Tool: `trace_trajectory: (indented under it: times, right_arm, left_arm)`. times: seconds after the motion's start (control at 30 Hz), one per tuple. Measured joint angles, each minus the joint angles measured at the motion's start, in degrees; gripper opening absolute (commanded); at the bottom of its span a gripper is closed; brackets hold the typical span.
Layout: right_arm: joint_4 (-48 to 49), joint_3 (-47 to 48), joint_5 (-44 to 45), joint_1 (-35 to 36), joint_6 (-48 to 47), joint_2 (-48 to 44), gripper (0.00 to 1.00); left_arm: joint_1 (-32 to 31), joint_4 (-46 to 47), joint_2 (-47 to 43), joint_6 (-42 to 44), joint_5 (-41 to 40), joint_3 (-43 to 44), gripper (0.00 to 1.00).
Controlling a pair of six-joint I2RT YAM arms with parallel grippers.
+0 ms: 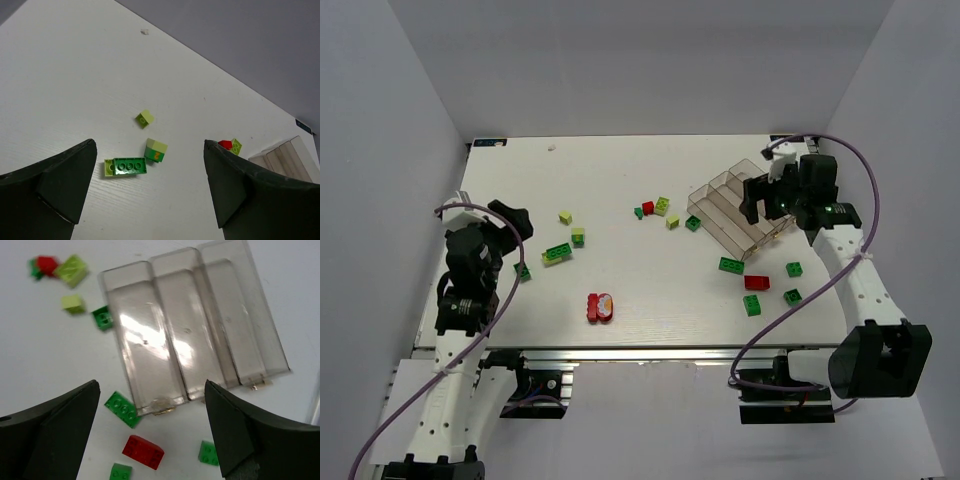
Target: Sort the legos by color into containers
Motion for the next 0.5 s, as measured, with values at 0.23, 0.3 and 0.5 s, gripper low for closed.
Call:
trace_trajectory:
  times: [0.23, 0.3, 0.5]
  right_arm:
    - [-8.59, -4.66, -25.18, 5.73, -26.56, -8.15, 0.89]
    - [-10.93, -5.81, -30.08, 8.33, -31.56, -9.18, 0.85]
    - [-12.94, -6.03, -35.76, 14.21, -33.75, -4.00, 0.47]
  left_arm:
    - [0.00, -1.88, 1.01, -2.19, 3.63, -0.07, 0.09]
    - [0.00, -2.80, 1.31, -2.99, 4.42, -0.07, 0.05]
    - [0.00, -6.43, 3.30, -5.51, 6.91, -0.07, 0.88]
